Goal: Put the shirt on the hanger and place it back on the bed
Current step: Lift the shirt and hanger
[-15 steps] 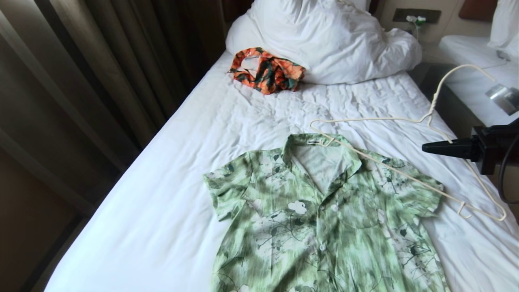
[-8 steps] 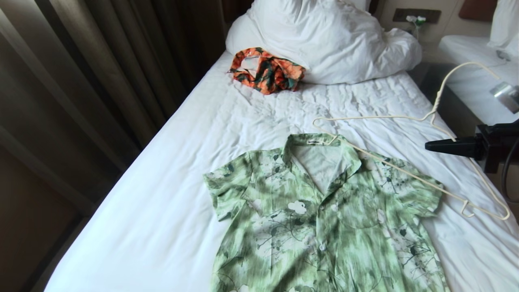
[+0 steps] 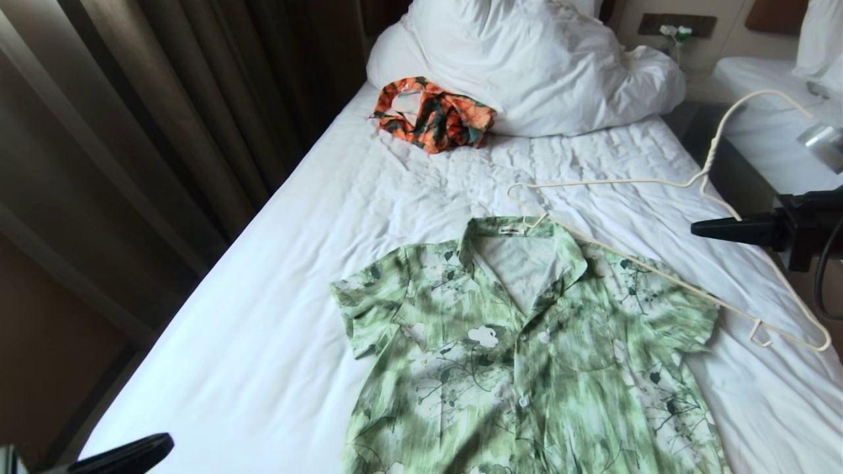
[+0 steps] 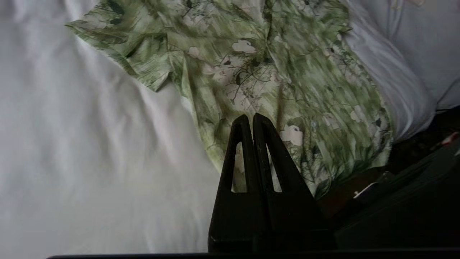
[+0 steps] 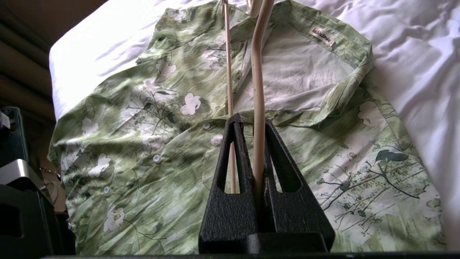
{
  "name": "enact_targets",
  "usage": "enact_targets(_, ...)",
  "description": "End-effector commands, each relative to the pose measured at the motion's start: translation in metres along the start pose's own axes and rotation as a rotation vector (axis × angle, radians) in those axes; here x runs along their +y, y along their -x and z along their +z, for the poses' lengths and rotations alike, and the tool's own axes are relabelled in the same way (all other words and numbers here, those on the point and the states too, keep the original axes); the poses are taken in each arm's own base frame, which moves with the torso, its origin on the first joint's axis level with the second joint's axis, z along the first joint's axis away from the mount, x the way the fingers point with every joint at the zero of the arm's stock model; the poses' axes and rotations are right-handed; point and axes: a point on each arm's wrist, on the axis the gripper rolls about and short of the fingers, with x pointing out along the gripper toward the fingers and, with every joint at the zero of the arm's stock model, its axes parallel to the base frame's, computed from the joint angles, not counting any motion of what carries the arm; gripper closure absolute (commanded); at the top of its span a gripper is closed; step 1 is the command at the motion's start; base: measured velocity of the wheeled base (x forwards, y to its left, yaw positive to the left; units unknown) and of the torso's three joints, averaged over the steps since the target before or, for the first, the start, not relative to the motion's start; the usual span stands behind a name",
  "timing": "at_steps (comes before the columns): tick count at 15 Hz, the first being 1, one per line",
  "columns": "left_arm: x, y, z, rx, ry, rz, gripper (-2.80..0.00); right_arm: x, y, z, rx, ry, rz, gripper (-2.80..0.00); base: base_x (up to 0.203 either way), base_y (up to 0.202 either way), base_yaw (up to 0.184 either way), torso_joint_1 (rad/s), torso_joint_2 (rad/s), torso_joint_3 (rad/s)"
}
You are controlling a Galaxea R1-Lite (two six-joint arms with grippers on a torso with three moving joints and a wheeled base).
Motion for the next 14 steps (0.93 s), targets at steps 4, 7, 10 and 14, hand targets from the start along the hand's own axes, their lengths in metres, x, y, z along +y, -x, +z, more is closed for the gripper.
enact_targets(4, 0.023, -0.086, 0.035, 0.138, 0.149, -0.22, 0.0, -0.002, 0.002, 0.003, -0.007, -0.041, -0.008, 0.0, 0.0, 0.0, 0.0, 0.0, 0.0, 0.0)
enact_targets(7, 0.027, -0.139, 0.039, 0.159, 0.162, -0.235, 0.0, -0.006, 0.004, 0.006, -0.011, -0.05, -0.018, 0.0, 0.0, 0.0, 0.0, 0.0, 0.0, 0.0)
enact_targets(10, 0.028, -0.191, 0.038, 0.184, 0.158, -0.211, 0.0, -0.01, 0.003, 0.009, -0.016, -0.094, -0.02, 0.0, 0.0, 0.0, 0.0, 0.0, 0.0, 0.0)
enact_targets(14, 0.032, -0.264, 0.033, 0.182, 0.132, -0.151, 0.0, -0.017, 0.004, 0.005, -0.013, -0.111, -0.032, 0.0, 0.0, 0.0, 0.0, 0.0, 0.0, 0.0)
